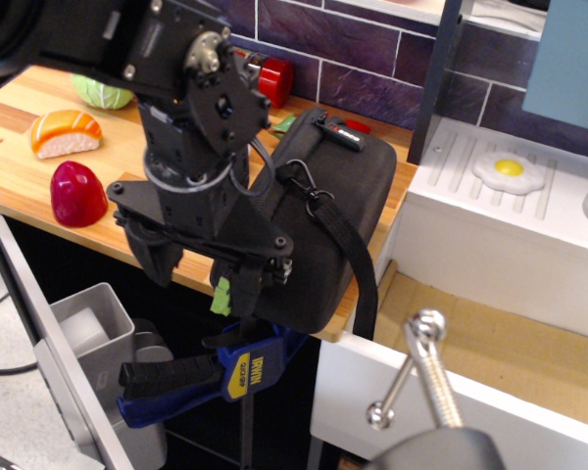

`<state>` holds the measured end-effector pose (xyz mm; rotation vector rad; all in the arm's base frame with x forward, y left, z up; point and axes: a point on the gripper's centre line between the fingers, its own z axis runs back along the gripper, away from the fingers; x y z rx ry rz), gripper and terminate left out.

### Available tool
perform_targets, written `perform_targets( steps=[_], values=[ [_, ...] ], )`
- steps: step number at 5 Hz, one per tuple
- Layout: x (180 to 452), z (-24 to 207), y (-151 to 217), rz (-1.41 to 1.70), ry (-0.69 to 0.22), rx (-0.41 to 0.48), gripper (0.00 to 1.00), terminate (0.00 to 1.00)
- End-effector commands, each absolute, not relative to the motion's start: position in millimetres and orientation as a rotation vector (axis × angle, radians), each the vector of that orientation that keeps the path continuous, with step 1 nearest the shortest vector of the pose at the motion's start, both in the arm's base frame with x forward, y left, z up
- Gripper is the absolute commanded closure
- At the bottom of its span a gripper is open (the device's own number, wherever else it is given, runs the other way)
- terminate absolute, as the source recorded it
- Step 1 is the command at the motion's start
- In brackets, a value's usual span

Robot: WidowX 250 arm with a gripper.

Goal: Unzip zipper bag

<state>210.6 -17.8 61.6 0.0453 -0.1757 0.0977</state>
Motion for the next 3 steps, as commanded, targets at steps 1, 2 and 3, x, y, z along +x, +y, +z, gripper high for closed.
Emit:
perform_targets(
  steps=[1,2,3],
  values=[
    [219.4,62.7,-17.3,0.105,-0.198,0.051,1.0,0.0],
    [218.7,63.3,-17.8,0.106,-0.209,0.052,1.0,0.0],
    [221.4,71.2,-19.6,0.104,-0.224,0.042,1.0,0.0]
  ],
)
